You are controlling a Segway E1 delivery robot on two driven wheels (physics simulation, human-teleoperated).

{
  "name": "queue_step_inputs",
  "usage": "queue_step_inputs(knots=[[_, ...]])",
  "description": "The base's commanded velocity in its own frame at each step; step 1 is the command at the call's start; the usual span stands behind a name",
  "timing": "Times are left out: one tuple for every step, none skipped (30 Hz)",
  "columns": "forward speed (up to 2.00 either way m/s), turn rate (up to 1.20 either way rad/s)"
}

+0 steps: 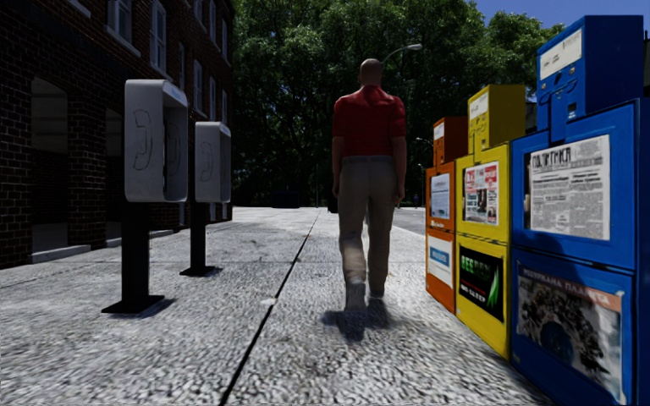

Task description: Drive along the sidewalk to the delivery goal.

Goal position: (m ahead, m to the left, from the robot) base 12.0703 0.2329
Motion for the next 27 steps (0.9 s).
queue_step_inputs(knots=[[1.07,0.00],[1.07,0.00],[1.07,0.00],[1.07,0.00],[1.07,0.00],[1.07,0.00],[1.07,0.00],[1.07,0.00],[1.07,0.00],[1.07,0.00],[1.07,0.00],[1.07,0.00],[1.07,0.00],[1.07,0.00],[1.07,0.00],[1.07,0.00],[1.07,0.00],[1.07,0.00],[1.07,0.00],[1.07,0.00],[1.07,0.00],[1.07,0.00],[1.07,0.00],[1.07,0.00],[1.07,0.00],[1.07,0.00],[1.07,0.00]])
